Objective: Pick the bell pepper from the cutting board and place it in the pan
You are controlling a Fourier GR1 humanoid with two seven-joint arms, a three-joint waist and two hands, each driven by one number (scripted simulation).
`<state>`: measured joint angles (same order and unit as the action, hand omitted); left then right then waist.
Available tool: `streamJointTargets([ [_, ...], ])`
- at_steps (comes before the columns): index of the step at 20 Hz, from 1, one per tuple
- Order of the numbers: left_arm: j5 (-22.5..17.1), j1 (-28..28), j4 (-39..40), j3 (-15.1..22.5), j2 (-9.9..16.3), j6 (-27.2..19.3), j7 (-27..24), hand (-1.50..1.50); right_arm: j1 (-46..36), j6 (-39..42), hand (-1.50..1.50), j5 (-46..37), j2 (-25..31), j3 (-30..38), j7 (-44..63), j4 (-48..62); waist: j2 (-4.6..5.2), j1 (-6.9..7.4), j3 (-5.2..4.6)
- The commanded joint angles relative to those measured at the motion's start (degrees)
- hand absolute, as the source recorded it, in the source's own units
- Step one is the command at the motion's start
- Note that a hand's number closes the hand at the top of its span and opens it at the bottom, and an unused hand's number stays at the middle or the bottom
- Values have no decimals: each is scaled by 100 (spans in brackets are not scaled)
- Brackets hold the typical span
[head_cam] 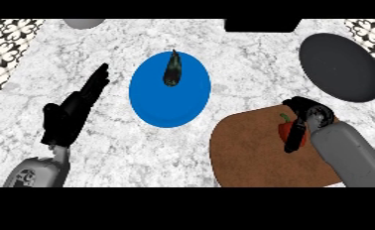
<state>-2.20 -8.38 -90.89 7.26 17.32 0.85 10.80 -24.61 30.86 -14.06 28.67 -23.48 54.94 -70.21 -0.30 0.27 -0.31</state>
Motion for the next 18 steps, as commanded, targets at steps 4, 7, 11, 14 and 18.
streamJointTargets([
  [4, 120, -47, -30, 8, -163, 69, 130, 0, 425, 501, 150, -115, -84, -10, -190, -65, 27, -35, 31],
  [7, 67, -14, 219, -192, -100, 158, -191, 0, 479, 424, 150, -243, -349, -139, 4, -64, 34, -38, 28],
  [11, 318, 325, -494, 72, -237, 7, 255, 0, 112, 344, 150, -419, -528, 188, -69, 181, 26, 21, 32],
  [14, 239, 100, -16, -165, -246, 261, -18, 0, 166, 397, 150, -743, -413, 347, 2, -371, 27, -25, 30],
  [18, 172, 78, -211, -218, -232, 297, 258, 0, 308, -392, 150, -1228, -593, 298, -54, -1143, 15, -40, 31],
])
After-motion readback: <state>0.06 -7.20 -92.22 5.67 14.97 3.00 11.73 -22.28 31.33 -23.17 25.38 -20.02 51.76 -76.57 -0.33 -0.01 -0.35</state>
